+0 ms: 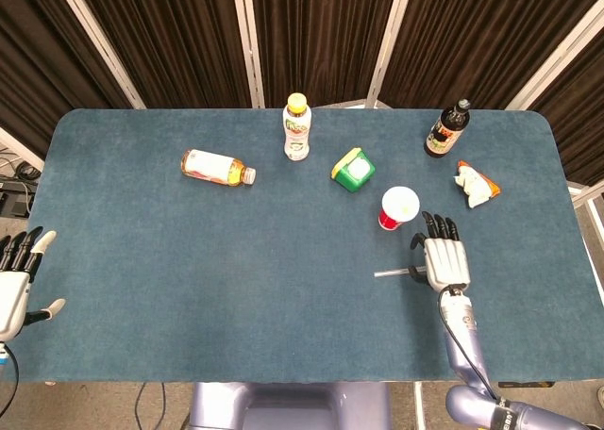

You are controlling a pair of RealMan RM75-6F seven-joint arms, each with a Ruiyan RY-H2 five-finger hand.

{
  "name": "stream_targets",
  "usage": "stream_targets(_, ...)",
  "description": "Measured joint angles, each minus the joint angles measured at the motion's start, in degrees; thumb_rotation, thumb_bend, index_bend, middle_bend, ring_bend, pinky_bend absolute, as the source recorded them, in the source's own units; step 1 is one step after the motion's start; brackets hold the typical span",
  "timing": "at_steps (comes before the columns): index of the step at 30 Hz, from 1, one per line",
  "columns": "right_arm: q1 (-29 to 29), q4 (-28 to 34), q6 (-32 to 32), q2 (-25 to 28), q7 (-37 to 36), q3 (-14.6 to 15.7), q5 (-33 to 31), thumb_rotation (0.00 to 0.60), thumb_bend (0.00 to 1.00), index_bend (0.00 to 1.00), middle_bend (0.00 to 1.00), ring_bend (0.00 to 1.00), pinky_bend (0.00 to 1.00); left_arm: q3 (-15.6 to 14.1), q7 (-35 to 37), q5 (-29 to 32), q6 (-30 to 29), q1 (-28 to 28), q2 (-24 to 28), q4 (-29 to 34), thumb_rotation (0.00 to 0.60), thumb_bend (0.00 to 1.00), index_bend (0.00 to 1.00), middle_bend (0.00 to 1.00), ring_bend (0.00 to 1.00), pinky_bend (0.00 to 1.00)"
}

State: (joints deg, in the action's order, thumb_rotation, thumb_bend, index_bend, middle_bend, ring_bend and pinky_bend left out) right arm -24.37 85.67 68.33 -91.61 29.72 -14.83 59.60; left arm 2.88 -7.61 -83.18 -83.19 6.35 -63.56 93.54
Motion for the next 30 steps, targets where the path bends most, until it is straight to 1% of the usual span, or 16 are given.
stream_targets(6, -0.41, -1.99, -0.13, -1.77, -1.00, 0.84, -0.28, 0.600, 0.26, 0.47, 0.06, 0.00, 0.00, 0.00, -0.12, 0.07, 0.01, 0.00, 0.00, 0.07, 0.600, 0.04, 0.00, 0.00, 0.00, 0.00)
stream_targets(16, -0.54, -4.69, -0.49, -3.84, -2.89, 1.49, -1.56, 0.600, 0.26, 0.51, 0.07, 0.00, 0.00, -0.01, -0.09, 0.05, -0.03, 0.01, -0.03, 0.01, 0.600, 0.04, 0.00, 0.00, 0.00, 0.00)
stream_targets(30, -0.46, -7.43, -1.31, -5.74, -5.63, 2.21, -2.06, 0.600, 0.27, 0.51, 0.07, 0.00, 0.00, 0.00, -0.13, 0.09, -0.05, 0.01, -0.07, 0.01, 0.600, 0.04, 0.00, 0.00, 0.00, 0.00)
